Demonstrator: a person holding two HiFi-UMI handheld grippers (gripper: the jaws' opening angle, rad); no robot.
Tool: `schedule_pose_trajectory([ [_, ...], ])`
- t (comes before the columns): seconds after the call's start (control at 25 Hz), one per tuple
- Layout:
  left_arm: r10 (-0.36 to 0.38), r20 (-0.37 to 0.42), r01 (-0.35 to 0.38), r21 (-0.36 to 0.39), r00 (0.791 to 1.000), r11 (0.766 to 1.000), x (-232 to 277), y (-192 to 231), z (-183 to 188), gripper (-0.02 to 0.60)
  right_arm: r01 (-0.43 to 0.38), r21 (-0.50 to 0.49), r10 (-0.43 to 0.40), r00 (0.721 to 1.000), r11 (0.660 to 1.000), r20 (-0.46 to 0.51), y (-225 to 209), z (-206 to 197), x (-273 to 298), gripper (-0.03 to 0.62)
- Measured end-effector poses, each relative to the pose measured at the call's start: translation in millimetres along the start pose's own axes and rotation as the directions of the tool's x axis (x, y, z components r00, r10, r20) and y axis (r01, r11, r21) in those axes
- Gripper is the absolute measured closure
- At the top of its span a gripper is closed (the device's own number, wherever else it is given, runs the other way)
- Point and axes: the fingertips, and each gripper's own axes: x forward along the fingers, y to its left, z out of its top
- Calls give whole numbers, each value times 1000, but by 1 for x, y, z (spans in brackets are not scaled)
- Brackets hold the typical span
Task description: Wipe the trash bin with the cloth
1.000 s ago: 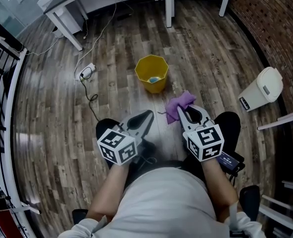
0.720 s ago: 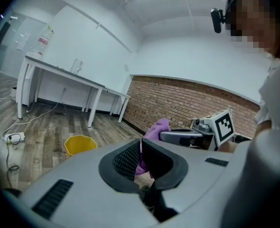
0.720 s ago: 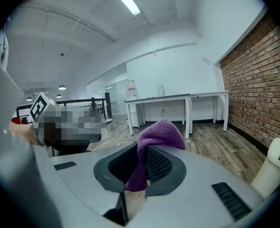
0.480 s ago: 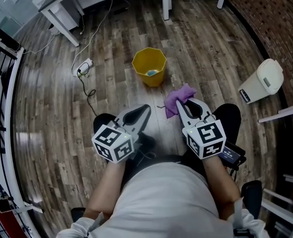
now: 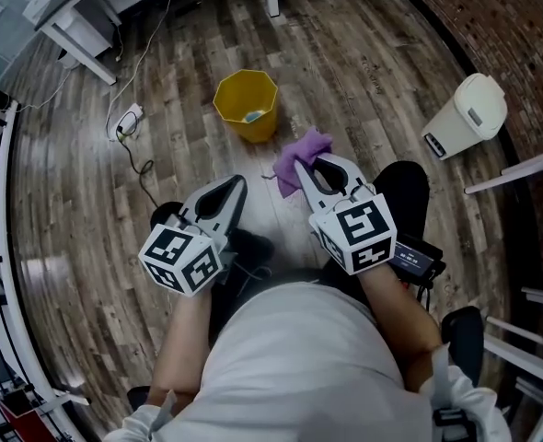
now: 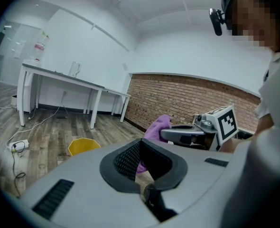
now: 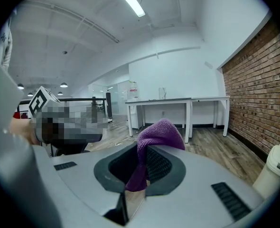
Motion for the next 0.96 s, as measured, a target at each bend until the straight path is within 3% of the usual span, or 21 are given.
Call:
schedule_pose_trajectory([
  [0.96, -39, 10, 40, -45, 999, 998, 6, -14, -11, 575, 26, -2, -26, 1000, 1000, -8, -4, -12, -7, 557],
])
